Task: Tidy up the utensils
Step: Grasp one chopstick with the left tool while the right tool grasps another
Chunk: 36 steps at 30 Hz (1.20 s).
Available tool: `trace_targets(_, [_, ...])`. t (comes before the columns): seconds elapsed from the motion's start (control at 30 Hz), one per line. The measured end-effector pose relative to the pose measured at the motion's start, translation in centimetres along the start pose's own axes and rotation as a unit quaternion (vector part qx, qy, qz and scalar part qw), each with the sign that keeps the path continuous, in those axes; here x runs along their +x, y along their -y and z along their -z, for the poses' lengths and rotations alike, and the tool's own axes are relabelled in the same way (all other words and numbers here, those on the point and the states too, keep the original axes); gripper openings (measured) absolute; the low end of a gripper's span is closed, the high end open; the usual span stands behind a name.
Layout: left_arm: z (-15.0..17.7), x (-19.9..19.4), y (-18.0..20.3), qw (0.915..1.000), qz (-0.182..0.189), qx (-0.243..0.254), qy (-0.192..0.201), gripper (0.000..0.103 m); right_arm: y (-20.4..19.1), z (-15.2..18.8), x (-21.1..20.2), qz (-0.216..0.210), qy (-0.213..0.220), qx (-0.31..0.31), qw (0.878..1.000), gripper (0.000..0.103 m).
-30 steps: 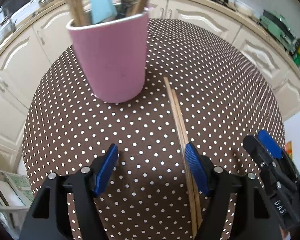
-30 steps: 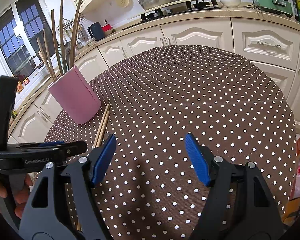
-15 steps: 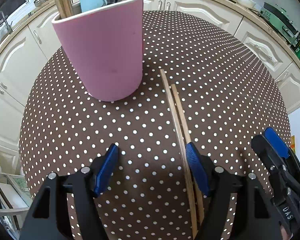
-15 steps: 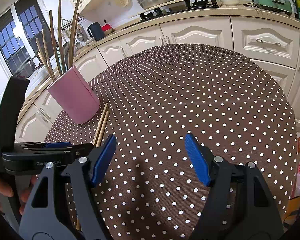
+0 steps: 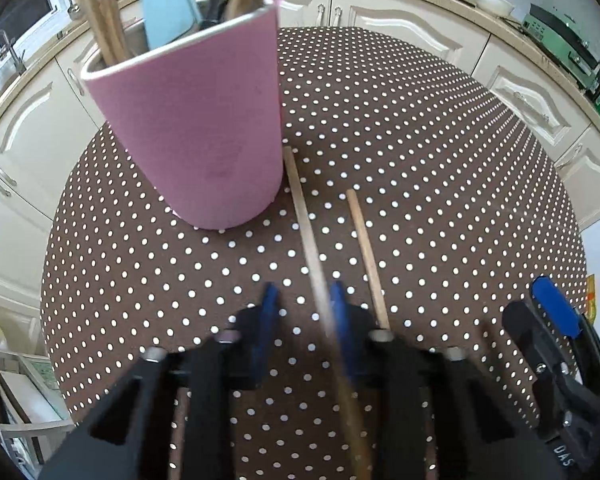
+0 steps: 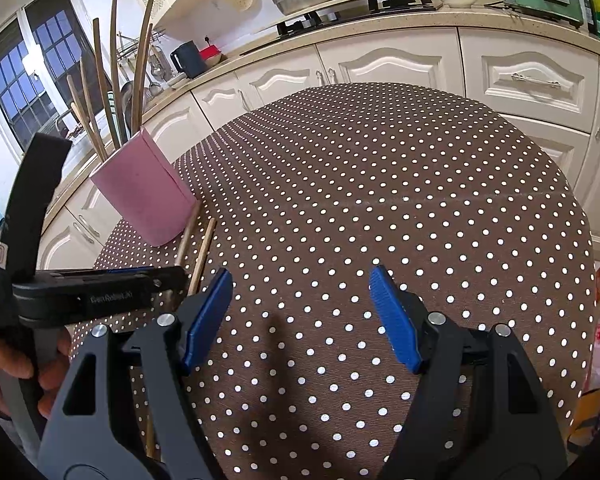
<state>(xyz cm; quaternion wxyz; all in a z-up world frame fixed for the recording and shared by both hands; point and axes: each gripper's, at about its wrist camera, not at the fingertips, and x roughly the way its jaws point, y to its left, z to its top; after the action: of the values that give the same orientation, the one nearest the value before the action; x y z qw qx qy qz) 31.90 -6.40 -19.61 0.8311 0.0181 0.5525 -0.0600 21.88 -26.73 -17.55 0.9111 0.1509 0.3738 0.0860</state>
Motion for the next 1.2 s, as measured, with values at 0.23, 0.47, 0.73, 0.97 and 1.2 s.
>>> trace_targets(0.23, [2.7, -1.0, -2.1, 0.9976, 0.056, -0.038, 0.014, 0.006, -1.5, -0.2, 0.7, 0.019, -0.021, -0.034, 0.999, 0.071])
trace_targets(0.47, [5.4, -2.8, -4.3, 0.9937, 0.088, -0.065, 0.025, 0.006, -5.7, -1.0, 1.9, 0.027, -0.077, -0.089, 0.993, 0.071])
trace_targets(0.73, [7.5, -4.2, -8.6, 0.9914, 0.097, -0.085, 0.026, 0.006, -11.0, -1.3, 5.4, 0.034, -0.165, -0.143, 0.975, 0.054])
trace_targets(0.97, [8.6, -4.2, -10.9, 0.99, 0.098, -0.098, 0.025, 0.006, -13.2, -1.6, 8.2, 0.062, -0.22, -0.173, 0.958, 0.021])
trace_targets(1.2, [8.3, -3.7, -10.7, 0.9891, 0.107, -0.098, 0.028, 0.006, -11.7, -3.1, 8.8, 0.036, -0.225, -0.141, 0.963, 0.006])
